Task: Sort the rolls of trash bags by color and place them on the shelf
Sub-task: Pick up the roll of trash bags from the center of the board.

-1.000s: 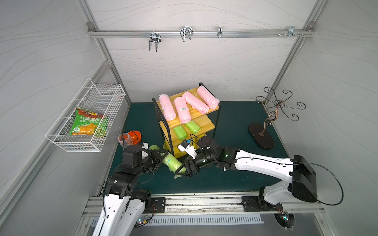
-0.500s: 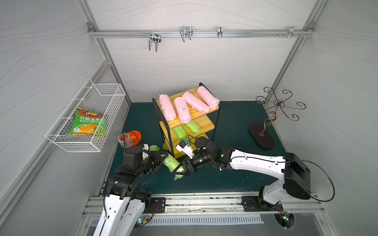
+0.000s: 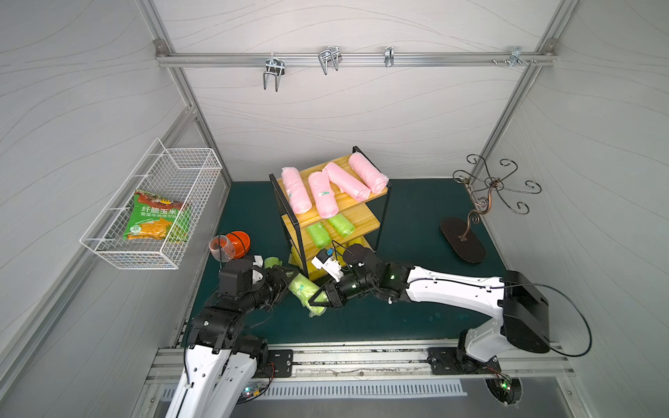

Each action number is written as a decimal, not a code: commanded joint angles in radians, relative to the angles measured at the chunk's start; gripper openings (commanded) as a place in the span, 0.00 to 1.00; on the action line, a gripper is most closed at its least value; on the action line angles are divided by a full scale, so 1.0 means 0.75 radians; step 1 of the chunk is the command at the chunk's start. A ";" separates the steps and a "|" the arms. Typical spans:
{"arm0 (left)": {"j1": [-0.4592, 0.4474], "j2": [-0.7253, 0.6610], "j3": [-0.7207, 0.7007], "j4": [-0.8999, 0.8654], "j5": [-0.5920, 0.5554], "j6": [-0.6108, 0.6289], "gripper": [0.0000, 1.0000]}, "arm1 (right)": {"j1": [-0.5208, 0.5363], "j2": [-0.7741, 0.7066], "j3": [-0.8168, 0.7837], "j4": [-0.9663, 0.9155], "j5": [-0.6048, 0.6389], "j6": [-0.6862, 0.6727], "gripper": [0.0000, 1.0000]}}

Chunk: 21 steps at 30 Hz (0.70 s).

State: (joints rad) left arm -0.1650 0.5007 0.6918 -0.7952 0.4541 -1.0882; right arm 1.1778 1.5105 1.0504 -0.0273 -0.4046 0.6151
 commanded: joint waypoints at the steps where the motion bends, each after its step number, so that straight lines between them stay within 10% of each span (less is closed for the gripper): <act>1: -0.003 0.010 0.088 -0.007 -0.021 0.064 0.78 | -0.005 -0.167 -0.050 -0.094 0.223 -0.064 0.00; 11: -0.003 0.026 0.109 -0.022 -0.036 0.107 0.73 | -0.255 -0.597 -0.346 -0.145 0.488 -0.047 0.00; 21: -0.005 0.036 0.106 -0.024 -0.029 0.122 0.70 | -0.507 -0.528 -0.270 -0.174 0.442 -0.168 0.00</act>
State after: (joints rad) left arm -0.1650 0.5217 0.7391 -0.8349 0.4343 -1.0222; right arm 0.8242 1.0931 0.7959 -0.1741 -0.0711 0.5465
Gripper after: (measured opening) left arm 0.703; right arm 0.242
